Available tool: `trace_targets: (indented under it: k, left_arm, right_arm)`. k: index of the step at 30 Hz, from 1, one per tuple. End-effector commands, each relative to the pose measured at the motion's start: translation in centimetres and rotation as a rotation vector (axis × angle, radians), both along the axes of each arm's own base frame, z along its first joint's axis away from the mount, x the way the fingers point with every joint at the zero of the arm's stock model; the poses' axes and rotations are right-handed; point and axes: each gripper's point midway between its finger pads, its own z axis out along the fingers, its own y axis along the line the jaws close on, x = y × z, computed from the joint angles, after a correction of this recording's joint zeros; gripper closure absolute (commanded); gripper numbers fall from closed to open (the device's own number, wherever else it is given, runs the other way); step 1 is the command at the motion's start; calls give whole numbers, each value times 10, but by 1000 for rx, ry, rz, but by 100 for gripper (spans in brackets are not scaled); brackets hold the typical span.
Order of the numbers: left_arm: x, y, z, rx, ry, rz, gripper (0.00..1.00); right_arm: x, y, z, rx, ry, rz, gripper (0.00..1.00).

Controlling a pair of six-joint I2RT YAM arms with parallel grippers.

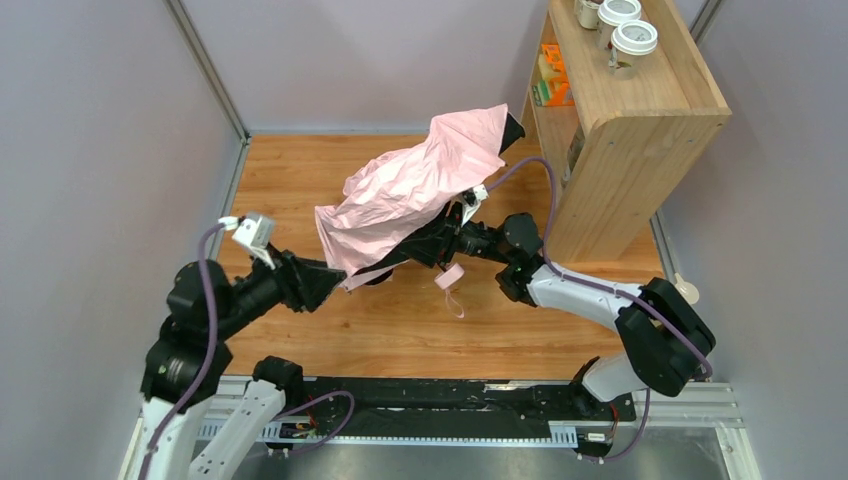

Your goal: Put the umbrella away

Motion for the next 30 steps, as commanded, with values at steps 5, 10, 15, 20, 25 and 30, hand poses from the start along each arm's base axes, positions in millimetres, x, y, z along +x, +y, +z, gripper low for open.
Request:
trace_targets:
  k: [5,10,15,20,25,30]
  left_arm:
    - [-55,28,88,-15,-295,33,33]
    - [-22,6,128,-88,-292,-8,32]
    - [39,-17,108,27,-202,-69,31]
    - [59,-56,76,15,-134,-307,30]
    - [65,-65,65,-18,-146,-351,29]
    - [58,-62,68,-8,-209,-354,72]
  right_arm:
    - [-8,-10,46,31,-250,-11,100]
    - [-19,-10,55,59,-245,50,100]
    - [-30,-6,62,77,-238,129,100]
    - [-45,-2,69,87,-249,213,100]
    - [-59,2,63,59,-244,311,100]
    - [-63,3,55,44,-205,344,100]
